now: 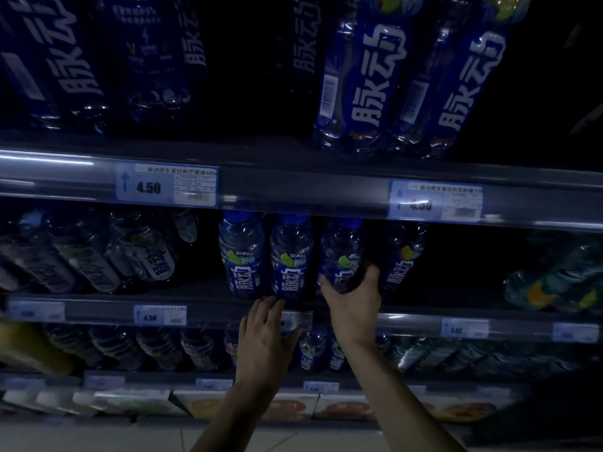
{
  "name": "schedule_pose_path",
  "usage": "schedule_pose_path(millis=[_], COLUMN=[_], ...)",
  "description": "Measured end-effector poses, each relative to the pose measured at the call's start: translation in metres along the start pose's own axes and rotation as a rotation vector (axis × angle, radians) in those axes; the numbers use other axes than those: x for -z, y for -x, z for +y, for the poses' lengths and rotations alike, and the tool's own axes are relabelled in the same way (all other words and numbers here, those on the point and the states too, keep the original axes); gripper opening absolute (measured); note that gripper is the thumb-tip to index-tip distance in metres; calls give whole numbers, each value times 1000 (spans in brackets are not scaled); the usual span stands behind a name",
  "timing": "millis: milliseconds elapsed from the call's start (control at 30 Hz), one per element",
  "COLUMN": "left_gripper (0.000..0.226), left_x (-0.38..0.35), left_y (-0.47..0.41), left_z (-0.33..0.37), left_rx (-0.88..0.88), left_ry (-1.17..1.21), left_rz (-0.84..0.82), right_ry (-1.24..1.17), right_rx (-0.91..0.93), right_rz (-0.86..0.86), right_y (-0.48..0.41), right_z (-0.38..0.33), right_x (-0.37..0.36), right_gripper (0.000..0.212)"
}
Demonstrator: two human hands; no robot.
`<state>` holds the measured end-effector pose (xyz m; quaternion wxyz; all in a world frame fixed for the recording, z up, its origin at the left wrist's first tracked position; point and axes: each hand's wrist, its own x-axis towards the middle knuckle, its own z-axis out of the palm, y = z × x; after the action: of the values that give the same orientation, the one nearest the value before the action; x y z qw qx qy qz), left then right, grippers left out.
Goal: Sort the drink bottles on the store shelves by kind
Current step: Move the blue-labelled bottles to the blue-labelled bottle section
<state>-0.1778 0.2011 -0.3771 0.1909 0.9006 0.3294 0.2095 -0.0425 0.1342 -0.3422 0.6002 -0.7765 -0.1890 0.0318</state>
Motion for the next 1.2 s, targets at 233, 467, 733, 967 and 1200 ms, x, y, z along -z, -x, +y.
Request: schedule_pose_path(millis=[233, 467, 733, 967, 1200], left_gripper=[56, 57, 57, 60, 69], left_x=[-3, -2, -28, -61, -77], left_y=[-2, 1, 16, 6, -5], left_z=[0, 9, 46, 97, 115], left_rx=[25, 74, 22, -121, -113], left_ry=[1, 94, 112, 94, -44], left_rz=[-9, 1, -66, -163, -183], right_ry=[24, 56, 155, 157, 47], right_rx=[2, 38, 131, 5, 9], right_rz=[-35, -111, 202, 124, 19], right_y=[1, 4, -8, -41, -59], right_z=[1, 3, 2, 15, 17], right_x=[-5, 3, 55, 81, 81], right_gripper=[58, 60, 42, 70, 81])
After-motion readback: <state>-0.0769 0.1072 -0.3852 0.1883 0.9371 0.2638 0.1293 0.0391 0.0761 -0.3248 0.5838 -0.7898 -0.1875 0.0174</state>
